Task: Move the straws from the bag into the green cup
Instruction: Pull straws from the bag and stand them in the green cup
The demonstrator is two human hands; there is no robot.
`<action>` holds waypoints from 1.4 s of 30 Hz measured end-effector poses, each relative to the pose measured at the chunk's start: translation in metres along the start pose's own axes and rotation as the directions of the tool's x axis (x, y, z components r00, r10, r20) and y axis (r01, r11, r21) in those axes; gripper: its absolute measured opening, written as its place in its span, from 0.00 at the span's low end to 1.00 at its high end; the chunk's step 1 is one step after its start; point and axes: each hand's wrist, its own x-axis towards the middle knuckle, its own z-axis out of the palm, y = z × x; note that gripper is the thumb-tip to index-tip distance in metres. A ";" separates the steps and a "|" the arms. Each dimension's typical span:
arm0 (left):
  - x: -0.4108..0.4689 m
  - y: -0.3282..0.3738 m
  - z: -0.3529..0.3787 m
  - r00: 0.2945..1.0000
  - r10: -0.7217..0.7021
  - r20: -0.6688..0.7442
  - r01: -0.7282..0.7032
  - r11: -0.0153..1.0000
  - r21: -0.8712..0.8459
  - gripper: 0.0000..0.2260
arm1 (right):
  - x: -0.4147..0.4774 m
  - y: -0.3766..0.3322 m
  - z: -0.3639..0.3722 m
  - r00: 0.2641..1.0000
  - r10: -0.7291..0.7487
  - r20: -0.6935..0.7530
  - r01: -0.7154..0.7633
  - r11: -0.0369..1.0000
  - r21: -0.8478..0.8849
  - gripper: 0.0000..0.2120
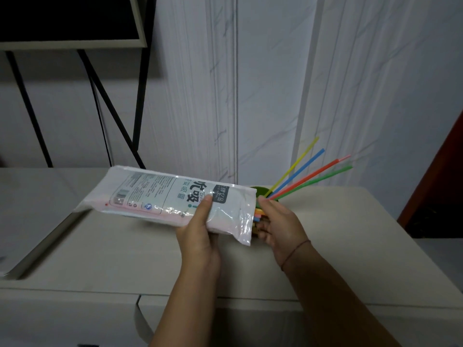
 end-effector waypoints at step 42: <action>0.021 0.002 -0.012 0.955 -0.285 -0.082 0.250 0.923 -0.293 0.23 | -0.011 -0.017 -0.002 0.936 -0.351 0.006 0.349 0.929 -0.119 0.02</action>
